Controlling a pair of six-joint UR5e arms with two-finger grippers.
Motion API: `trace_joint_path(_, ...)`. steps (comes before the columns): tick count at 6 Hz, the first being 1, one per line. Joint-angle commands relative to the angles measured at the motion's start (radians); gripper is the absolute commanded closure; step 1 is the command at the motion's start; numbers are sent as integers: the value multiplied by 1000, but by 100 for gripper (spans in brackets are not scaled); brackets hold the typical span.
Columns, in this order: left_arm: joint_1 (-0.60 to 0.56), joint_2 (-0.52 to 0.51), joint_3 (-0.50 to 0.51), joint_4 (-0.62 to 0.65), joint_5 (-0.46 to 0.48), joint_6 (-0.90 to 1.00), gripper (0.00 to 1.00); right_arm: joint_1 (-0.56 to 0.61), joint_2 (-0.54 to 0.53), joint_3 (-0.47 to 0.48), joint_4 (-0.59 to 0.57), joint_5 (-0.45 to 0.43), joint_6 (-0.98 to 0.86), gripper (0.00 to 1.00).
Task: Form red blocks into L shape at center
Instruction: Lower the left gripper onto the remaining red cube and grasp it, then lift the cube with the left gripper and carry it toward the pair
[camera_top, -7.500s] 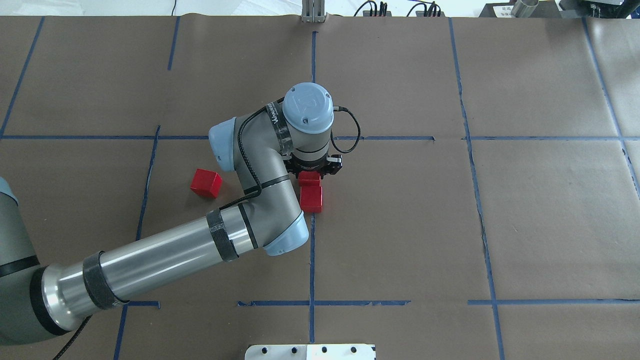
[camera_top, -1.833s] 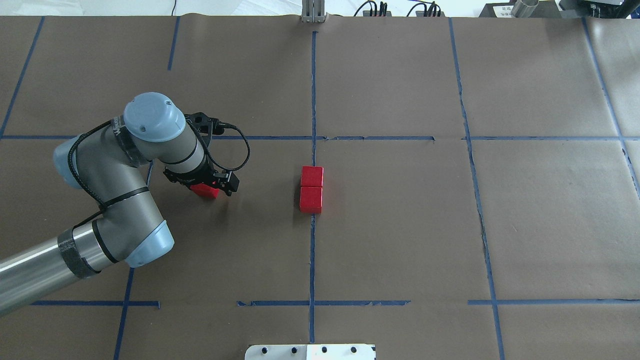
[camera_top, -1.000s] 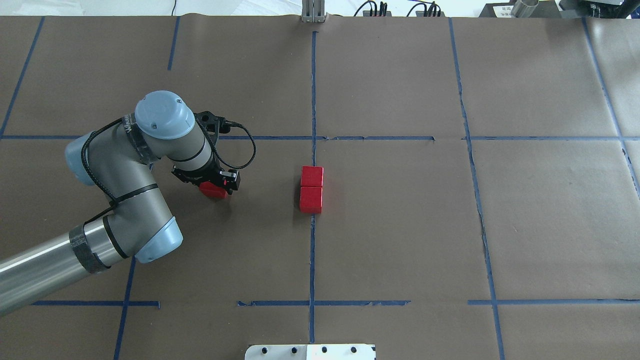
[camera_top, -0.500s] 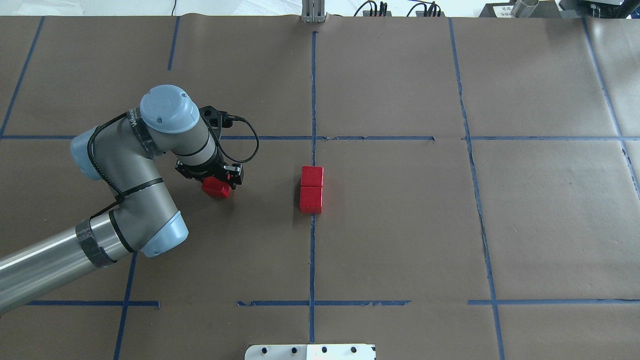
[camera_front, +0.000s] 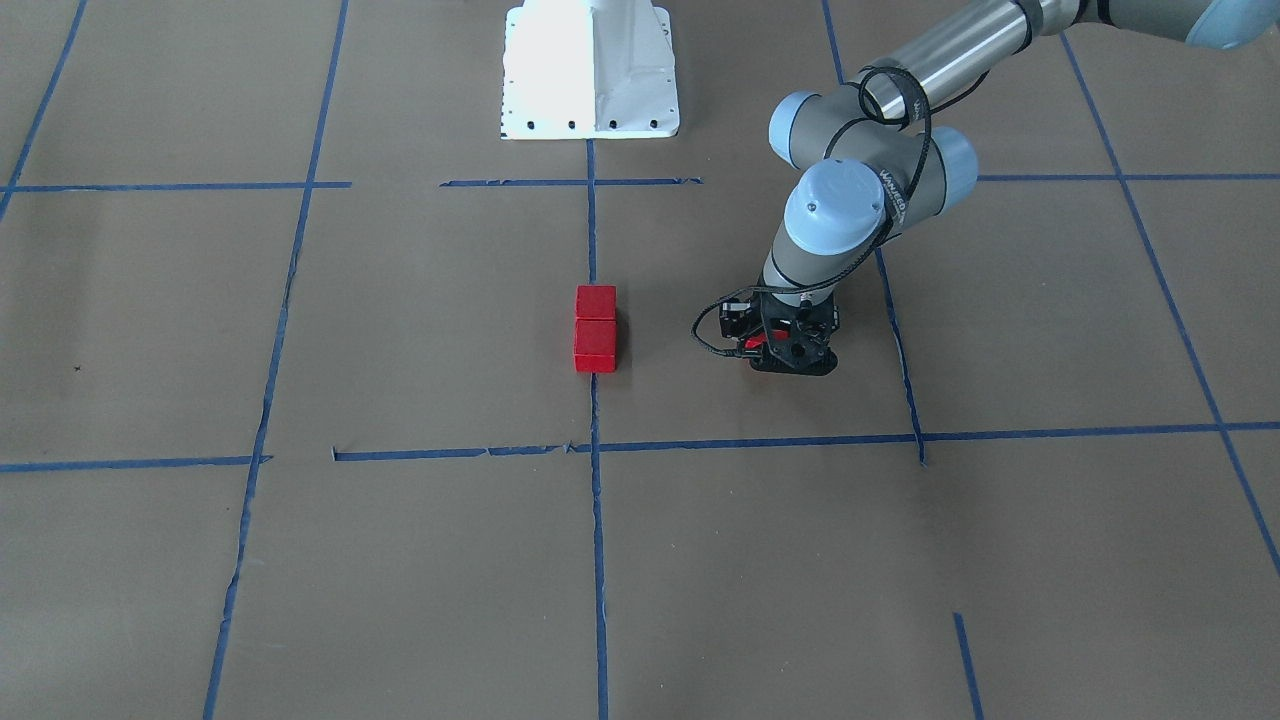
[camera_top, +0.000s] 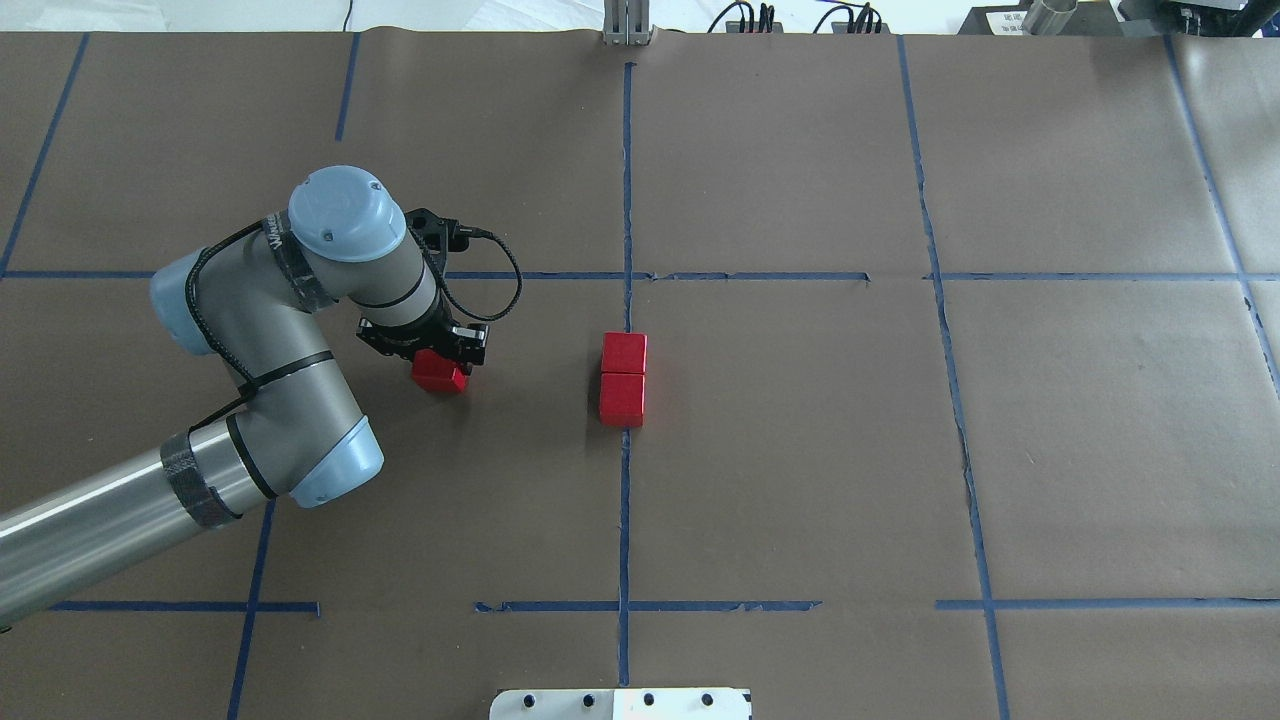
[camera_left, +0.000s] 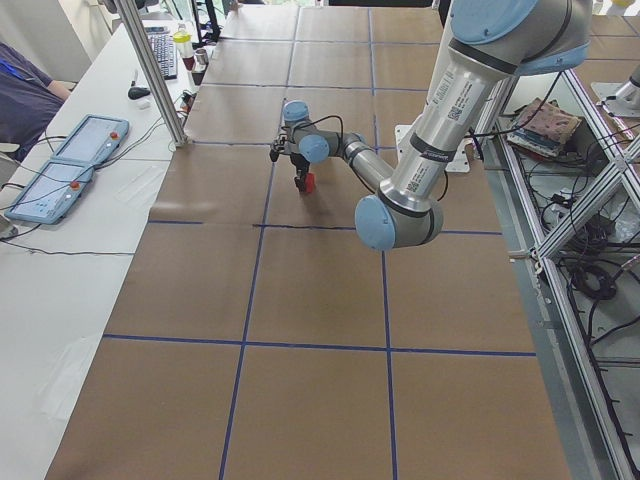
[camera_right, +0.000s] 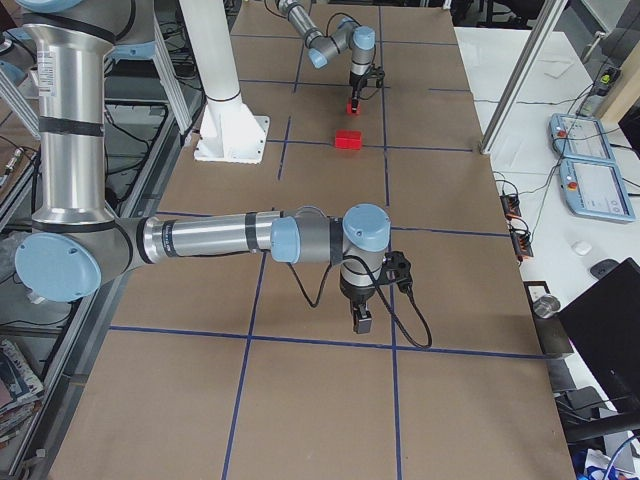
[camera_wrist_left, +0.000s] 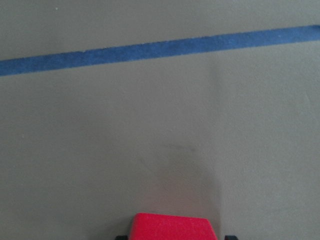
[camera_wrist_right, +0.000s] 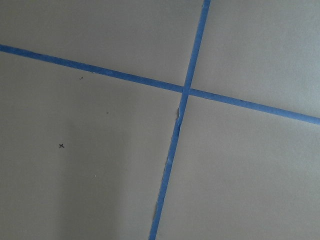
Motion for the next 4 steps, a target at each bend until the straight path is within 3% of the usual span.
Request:
trace_joint_path(1, -29, -45, -1, 13, -2, -19, 83, 0, 0, 1, 0, 0, 0, 0)
trace_joint_path(4, -26, -64, -54, 36, 3, -440, 83, 0, 0, -1, 2, 0, 0, 0)
